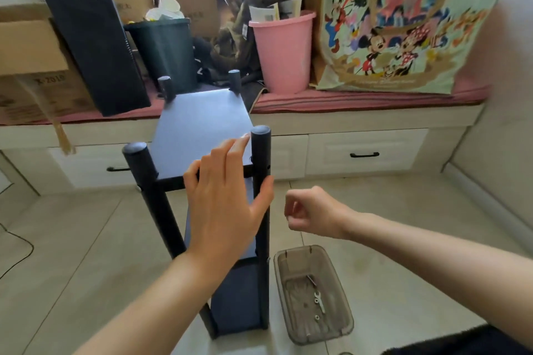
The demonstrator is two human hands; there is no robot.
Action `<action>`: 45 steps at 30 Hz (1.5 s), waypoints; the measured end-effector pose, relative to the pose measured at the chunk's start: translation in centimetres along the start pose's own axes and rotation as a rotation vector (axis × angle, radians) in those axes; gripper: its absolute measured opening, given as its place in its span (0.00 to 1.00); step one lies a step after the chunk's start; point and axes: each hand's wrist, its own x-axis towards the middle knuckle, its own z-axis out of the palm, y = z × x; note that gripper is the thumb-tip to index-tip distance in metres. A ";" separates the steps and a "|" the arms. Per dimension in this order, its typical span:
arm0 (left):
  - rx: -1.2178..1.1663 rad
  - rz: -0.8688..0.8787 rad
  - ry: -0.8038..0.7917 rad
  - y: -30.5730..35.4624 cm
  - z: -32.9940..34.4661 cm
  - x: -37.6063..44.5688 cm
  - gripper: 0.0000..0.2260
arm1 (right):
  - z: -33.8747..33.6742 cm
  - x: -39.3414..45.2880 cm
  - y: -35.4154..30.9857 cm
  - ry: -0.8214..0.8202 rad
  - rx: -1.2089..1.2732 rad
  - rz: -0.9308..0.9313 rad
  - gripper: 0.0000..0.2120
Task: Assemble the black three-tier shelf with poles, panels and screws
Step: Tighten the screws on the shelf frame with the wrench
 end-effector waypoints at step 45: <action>-1.228 -0.947 -0.195 -0.7 0.5 0.0 0.21 | -3.6 -3.9 -8.7 0.420 0.778 -0.015 0.02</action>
